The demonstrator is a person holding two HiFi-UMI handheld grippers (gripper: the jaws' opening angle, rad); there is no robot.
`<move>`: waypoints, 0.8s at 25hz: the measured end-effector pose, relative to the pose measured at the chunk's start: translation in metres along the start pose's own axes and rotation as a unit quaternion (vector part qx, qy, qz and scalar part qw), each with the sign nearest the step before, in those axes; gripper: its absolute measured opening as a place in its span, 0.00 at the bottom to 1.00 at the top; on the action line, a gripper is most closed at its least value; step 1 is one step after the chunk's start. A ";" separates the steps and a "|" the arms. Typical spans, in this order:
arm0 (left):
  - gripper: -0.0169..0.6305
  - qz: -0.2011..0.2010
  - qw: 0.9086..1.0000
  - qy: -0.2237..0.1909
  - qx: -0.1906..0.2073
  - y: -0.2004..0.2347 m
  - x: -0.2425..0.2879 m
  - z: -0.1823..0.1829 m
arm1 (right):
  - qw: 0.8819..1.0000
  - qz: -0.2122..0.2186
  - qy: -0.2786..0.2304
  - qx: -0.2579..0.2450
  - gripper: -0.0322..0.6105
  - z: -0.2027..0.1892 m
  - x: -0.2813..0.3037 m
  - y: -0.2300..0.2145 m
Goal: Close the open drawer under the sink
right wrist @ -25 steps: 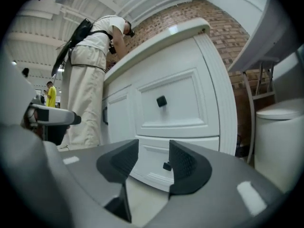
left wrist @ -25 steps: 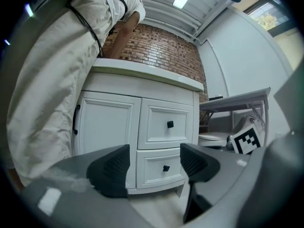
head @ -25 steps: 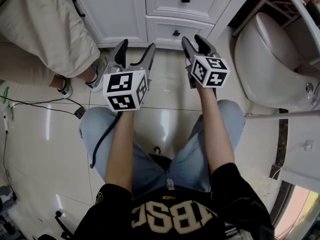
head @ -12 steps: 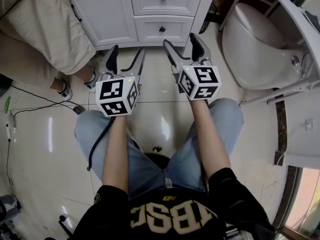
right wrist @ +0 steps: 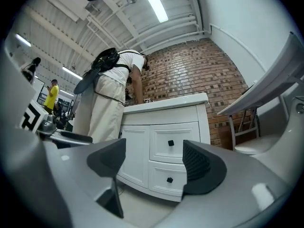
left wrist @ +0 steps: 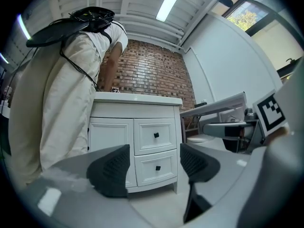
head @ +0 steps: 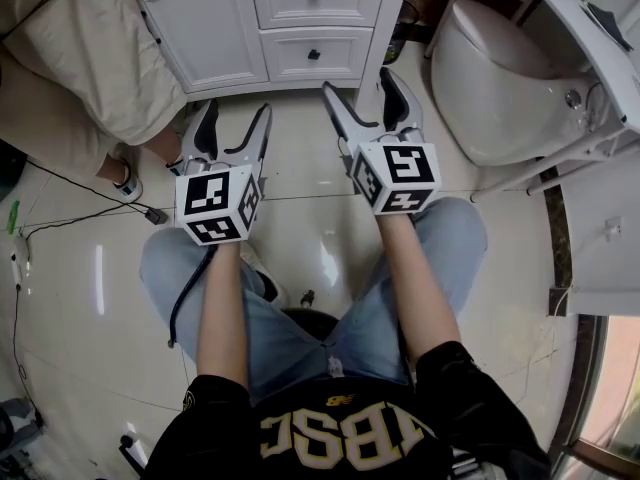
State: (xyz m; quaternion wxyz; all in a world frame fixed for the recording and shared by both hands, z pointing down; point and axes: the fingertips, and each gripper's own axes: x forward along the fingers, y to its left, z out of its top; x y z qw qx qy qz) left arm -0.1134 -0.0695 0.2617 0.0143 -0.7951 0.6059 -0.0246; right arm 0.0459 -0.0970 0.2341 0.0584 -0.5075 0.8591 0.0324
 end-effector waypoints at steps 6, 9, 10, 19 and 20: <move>0.54 0.000 1.000 -0.004 0.003 -0.001 -0.012 0.002 | 1.000 -0.008 0.020 -0.017 0.62 -0.010 -0.013 0.005; 0.54 -0.001 1.000 -0.005 0.007 -0.010 -0.010 0.003 | 0.999 -0.009 0.027 -0.019 0.62 -0.015 -0.018 -0.002; 0.54 -0.001 1.000 -0.005 0.008 -0.013 -0.010 0.002 | 0.999 -0.009 0.028 -0.019 0.62 -0.017 -0.019 -0.003; 0.54 -0.006 1.000 -0.004 0.007 -0.020 -0.002 0.002 | 0.999 0.003 0.033 -0.031 0.62 -0.022 -0.014 0.000; 0.54 -0.006 1.000 -0.005 0.007 -0.021 0.000 0.002 | 0.999 0.005 0.033 -0.032 0.62 -0.023 -0.013 -0.001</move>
